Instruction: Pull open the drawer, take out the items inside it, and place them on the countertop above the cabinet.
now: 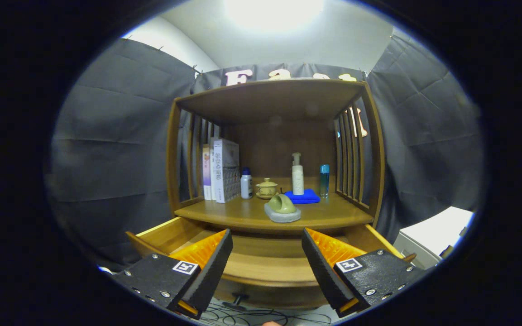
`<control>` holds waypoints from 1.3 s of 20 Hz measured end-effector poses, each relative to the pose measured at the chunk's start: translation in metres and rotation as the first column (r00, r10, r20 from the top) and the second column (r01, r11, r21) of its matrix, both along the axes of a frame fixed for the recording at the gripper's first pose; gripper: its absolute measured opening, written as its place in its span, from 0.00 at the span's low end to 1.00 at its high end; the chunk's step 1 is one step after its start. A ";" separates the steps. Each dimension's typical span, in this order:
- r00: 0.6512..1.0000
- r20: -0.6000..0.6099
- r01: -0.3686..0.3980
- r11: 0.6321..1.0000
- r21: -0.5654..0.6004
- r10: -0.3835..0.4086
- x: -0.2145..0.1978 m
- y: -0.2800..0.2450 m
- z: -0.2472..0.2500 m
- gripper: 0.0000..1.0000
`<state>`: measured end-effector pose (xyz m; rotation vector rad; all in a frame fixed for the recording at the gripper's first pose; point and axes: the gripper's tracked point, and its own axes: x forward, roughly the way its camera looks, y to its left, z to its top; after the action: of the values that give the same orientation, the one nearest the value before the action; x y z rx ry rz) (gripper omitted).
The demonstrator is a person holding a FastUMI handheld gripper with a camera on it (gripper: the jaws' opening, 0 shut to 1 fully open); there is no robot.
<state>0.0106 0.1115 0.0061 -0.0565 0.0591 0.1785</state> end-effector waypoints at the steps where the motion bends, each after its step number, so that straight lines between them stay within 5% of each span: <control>1: 1.000 0.006 -0.006 1.000 -0.010 0.006 -0.010 0.003 -0.006 0.95; 12: 0.995 -0.092 -0.051 0.990 -0.131 0.039 -0.042 0.030 -0.104 0.95; 26: 0.989 -0.115 0.083 0.992 -0.090 -0.094 -0.012 0.021 -0.123 0.94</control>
<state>-0.0017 0.1327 -0.1167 -0.1283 0.1881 0.0902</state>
